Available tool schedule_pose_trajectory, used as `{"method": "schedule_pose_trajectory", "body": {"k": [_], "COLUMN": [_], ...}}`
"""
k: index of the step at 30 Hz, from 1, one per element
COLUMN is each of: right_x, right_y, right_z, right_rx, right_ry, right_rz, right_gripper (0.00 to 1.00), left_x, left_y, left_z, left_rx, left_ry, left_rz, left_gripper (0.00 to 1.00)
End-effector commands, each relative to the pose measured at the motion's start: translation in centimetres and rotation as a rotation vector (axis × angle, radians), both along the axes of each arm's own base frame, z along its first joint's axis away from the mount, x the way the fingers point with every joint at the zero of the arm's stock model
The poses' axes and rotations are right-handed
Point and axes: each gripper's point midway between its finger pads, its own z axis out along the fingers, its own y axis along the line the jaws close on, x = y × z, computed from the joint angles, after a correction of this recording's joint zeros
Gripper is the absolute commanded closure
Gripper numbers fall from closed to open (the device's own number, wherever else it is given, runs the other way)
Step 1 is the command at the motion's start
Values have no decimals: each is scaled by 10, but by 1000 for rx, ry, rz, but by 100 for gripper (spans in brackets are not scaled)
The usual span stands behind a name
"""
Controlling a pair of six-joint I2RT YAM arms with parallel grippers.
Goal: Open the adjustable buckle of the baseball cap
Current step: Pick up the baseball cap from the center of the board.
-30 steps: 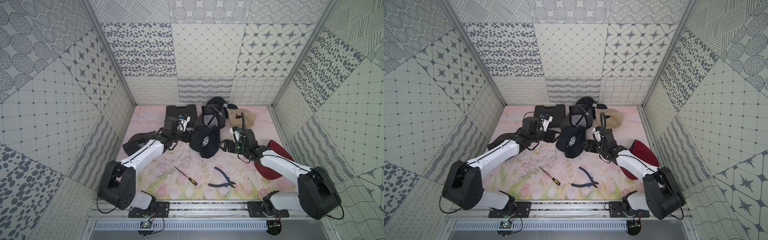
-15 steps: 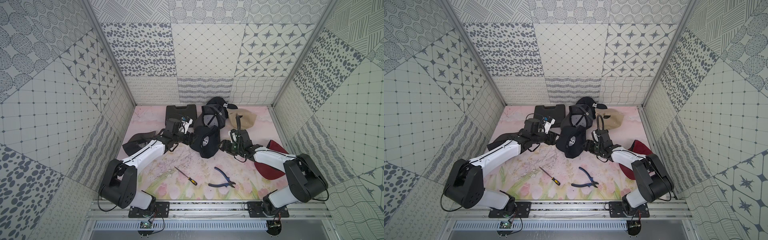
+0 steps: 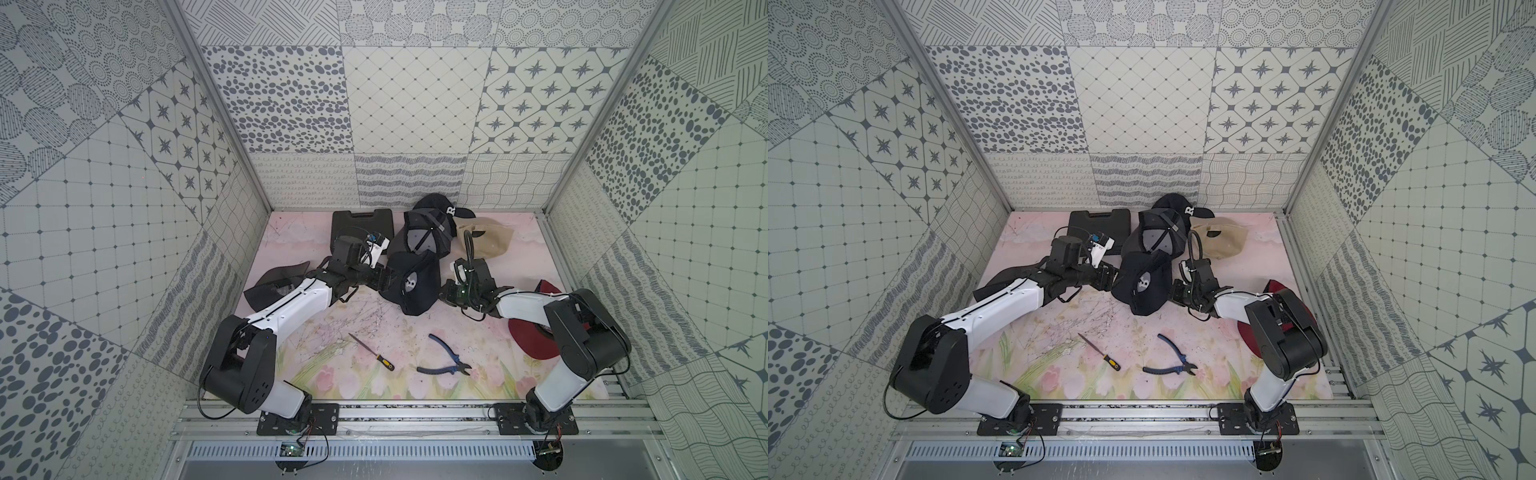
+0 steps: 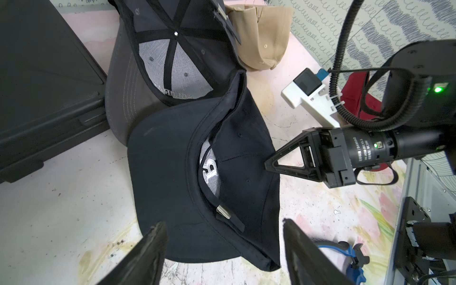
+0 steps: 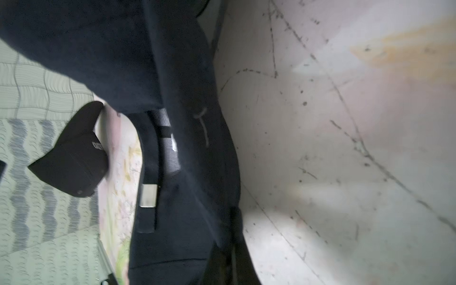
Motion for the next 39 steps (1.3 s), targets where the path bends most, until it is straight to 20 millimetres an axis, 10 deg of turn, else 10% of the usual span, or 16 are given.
{"method": "schedule_pose_trajectory", "body": {"k": [1, 15, 22, 39], "right_x": [10, -14, -9, -11], "right_y": [2, -22, -35, -18], "right_z": [38, 116, 141, 167], "right_rx": [-44, -355, -478, -620], "right_ry": [-145, -408, -456, -525], "right_rz": [60, 372, 383, 474], "right_gripper": [100, 100, 100, 100], "left_x": [5, 32, 10, -7], "left_y": [-13, -27, -35, -89], "left_z": [19, 80, 105, 51], "left_rx": [-7, 70, 30, 192], "left_ry": [-79, -316, -367, -287], "left_rz": [-81, -209, -308, -472], "left_gripper": [20, 16, 18, 19]}}
